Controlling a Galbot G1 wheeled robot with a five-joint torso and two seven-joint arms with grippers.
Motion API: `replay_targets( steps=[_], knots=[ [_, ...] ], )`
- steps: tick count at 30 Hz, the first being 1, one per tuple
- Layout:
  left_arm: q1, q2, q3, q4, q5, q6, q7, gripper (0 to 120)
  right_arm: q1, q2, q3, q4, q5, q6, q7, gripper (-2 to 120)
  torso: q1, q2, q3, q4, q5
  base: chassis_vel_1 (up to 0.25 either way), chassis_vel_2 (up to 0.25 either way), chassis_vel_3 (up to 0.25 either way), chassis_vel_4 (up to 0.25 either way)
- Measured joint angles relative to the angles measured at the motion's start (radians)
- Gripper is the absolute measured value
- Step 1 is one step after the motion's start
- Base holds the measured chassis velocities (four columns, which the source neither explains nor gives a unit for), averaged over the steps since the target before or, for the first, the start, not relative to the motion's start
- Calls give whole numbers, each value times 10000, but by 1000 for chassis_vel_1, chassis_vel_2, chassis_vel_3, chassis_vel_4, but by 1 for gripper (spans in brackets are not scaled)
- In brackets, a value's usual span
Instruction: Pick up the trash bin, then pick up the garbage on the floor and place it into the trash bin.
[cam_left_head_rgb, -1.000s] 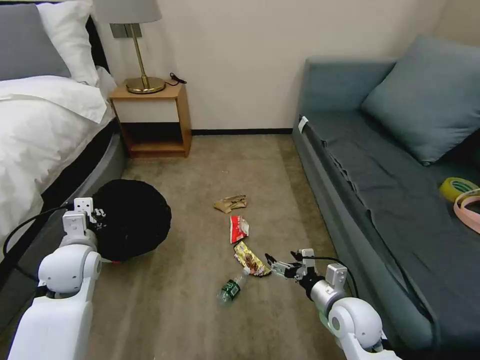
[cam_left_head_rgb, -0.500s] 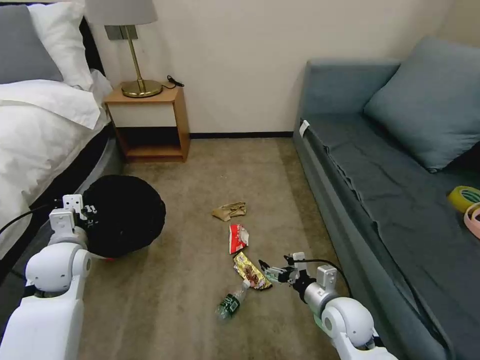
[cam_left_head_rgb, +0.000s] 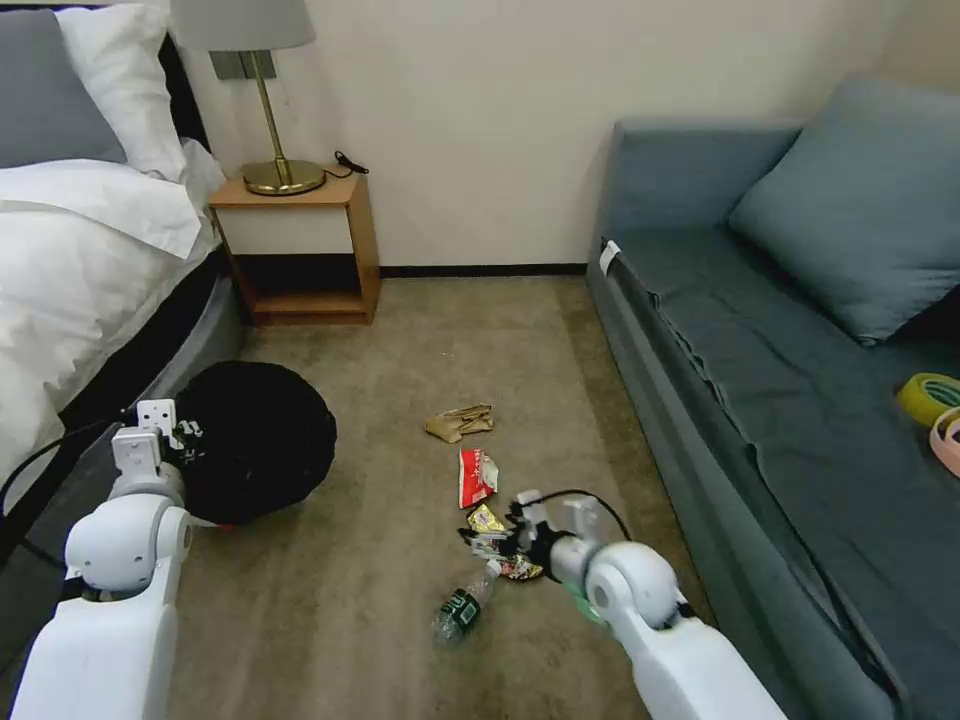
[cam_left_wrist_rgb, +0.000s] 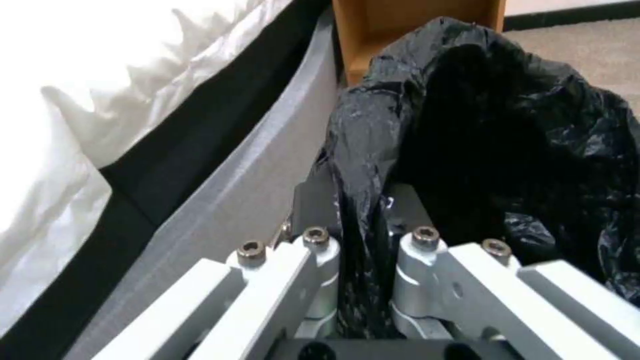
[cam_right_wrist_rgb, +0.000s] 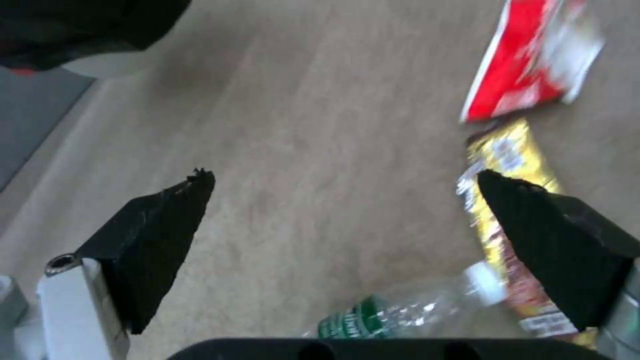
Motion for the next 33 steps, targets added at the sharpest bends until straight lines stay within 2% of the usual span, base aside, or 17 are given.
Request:
replay_targets(
  steps=[7,10,13,18,33],
  knots=[
    [8,-17,-28,50,260,-74,272,5,467,138,-926,-1164,662,-3,1222,100,0,0,1,-2,1,0,0,0,0],
    [27,65,-67,54,308,-101,375,5,708,145,-1352,-1690,1650,-1,2114,100,0,1,1,-1,1,0,0,0,0],
    [24,41,-104,87,308,-112,390,5,811,146,-1487,-1967,2006,6,2445,100,0,0,0,-1,1,0,0,0,0],
    [64,-35,-145,191,300,-202,433,5,915,262,-1658,-2436,2000,22,2613,100,0,0,0,-1,1,0,0,0,0],
    [0,-85,-131,634,308,-505,575,5,861,828,-1814,-3926,515,47,2135,100,0,0,0,-1,1,0,0,0,0]
  ],
)
